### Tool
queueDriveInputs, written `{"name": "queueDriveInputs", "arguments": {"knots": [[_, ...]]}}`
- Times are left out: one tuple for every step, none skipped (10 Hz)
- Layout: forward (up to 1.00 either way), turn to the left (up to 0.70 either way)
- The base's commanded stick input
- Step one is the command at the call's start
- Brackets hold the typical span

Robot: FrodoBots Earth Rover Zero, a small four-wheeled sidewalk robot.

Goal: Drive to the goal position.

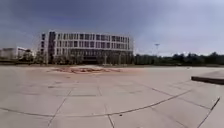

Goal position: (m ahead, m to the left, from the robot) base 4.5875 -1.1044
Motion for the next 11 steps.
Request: {"name": "queueDriveInputs", "arguments": {"knots": [[0.70, -0.19], [0.70, -0.07], [0.70, -0.01], [0.70, -0.01], [0.70, -0.01], [0.70, -0.01], [0.70, -0.01], [0.70, -0.01], [0.70, -0.01], [0.70, -0.01], [0.70, -0.01]]}}
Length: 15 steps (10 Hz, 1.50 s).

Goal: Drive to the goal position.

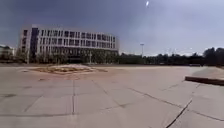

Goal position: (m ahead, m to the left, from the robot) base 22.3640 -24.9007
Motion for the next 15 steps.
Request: {"name": "queueDriveInputs", "arguments": {"knots": [[0.70, -0.01], [0.70, -0.01], [0.70, -0.01], [0.70, -0.01], [0.70, -0.01], [0.70, -0.01], [0.70, -0.01], [0.70, -0.01], [0.70, -0.04], [0.70, -0.17], [0.70, -0.26], [0.70, -0.26], [0.70, -0.26], [0.70, -0.26], [0.70, -0.26]]}}
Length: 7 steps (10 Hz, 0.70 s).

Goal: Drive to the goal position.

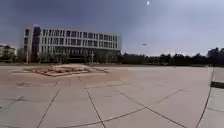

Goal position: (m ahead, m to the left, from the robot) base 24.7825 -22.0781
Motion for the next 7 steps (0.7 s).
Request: {"name": "queueDriveInputs", "arguments": {"knots": [[0.70, -0.26], [0.70, -0.26], [0.70, -0.26], [0.70, -0.26], [0.70, -0.26], [0.70, -0.26], [0.70, -0.26]]}}
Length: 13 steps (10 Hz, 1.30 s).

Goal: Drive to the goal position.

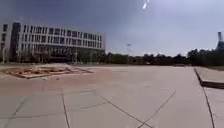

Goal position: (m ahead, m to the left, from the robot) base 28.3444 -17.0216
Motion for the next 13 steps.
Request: {"name": "queueDriveInputs", "arguments": {"knots": [[0.70, -0.17], [0.70, -0.01], [0.70, -0.01], [0.70, -0.01], [0.70, -0.01], [0.70, -0.01], [0.70, -0.01], [0.70, -0.01], [0.70, -0.01], [0.70, -0.01], [0.70, -0.01], [0.70, -0.01], [0.70, -0.01]]}}
